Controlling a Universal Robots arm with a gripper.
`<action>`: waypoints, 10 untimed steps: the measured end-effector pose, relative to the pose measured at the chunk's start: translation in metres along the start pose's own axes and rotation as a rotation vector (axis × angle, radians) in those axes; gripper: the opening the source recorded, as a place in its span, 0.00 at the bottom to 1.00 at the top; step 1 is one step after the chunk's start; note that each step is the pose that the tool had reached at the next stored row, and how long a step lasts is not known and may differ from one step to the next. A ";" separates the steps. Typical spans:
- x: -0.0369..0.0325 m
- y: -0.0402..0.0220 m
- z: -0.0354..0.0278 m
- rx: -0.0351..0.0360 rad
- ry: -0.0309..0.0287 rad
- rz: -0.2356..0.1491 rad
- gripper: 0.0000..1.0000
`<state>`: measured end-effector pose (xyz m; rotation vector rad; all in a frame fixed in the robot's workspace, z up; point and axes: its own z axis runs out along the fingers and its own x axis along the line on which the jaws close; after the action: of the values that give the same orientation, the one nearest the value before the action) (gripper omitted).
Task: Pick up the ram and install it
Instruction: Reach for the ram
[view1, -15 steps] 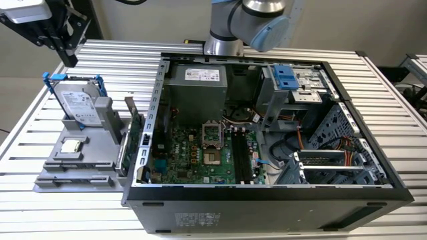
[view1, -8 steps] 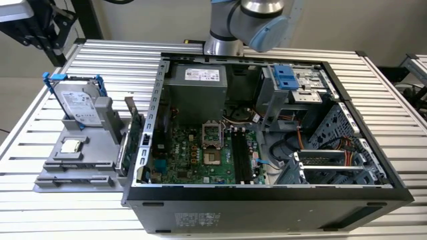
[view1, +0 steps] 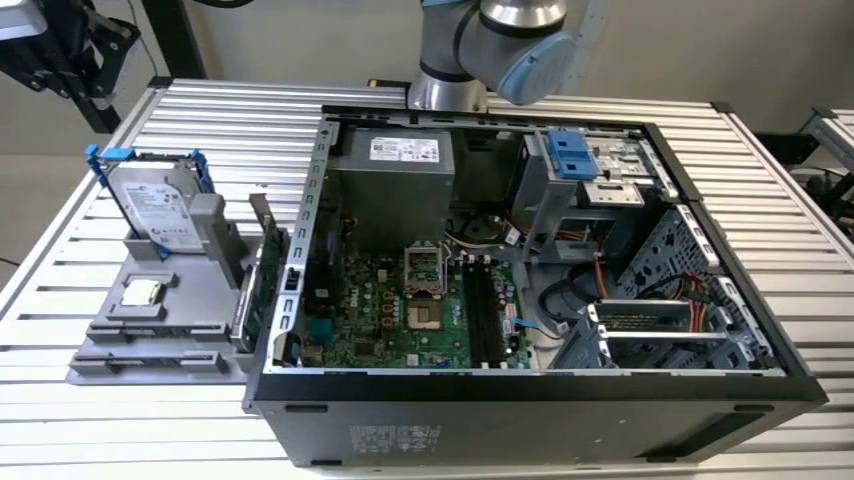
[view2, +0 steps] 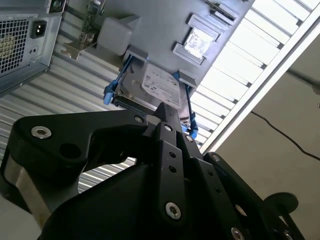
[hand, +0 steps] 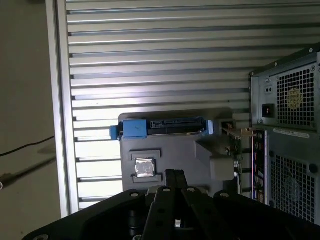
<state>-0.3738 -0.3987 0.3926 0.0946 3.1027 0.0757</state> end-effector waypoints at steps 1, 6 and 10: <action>0.0000 0.0000 0.0000 0.0000 0.0000 0.000 0.00; 0.0001 0.0000 0.0000 0.0000 0.0000 0.000 0.00; 0.0002 -0.0005 0.0000 -0.0001 -0.0001 0.000 0.00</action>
<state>-0.3741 -0.3992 0.3926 0.0946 3.1026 0.0758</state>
